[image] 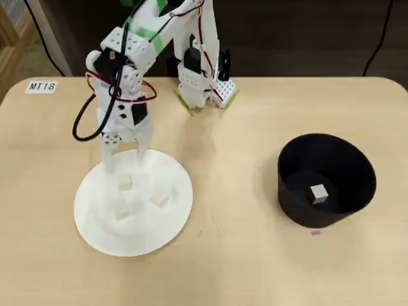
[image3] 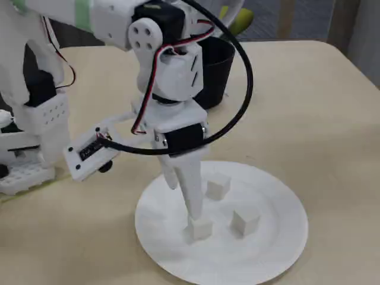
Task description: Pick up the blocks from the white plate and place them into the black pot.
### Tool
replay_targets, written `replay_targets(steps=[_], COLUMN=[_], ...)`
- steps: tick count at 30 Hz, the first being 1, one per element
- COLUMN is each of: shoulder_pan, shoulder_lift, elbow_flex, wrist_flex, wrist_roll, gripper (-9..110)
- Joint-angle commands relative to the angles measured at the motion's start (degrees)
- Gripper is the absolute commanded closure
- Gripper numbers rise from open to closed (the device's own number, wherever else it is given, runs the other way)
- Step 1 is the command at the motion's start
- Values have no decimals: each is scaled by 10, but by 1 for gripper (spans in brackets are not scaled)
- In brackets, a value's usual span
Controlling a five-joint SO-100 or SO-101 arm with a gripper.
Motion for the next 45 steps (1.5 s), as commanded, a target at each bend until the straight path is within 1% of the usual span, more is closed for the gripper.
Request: replay_targets(steps=[1, 11, 17, 21, 25, 31, 33, 35, 39, 42, 45], shoulder_pan=[-1, 7, 5, 6, 1, -9, -6, -2, -23, -77, -166], shoulder_lift=[-8, -71, -99, -132, -156, -143, -118, -76, 36, 123, 196], elbow_flex=[-30, -36, -42, -66, -82, -88, -88, -88, -88, -81, -73], wrist_flex=[-15, -90, -136, -141, -135, -131, -138, -164, -238, -241, -213], wrist_roll=[-10, -19, -2, 3, 8, -9, -33, -82, -241, -342, -395], gripper=[72, 76, 80, 88, 104, 104, 104, 104, 104, 104, 104])
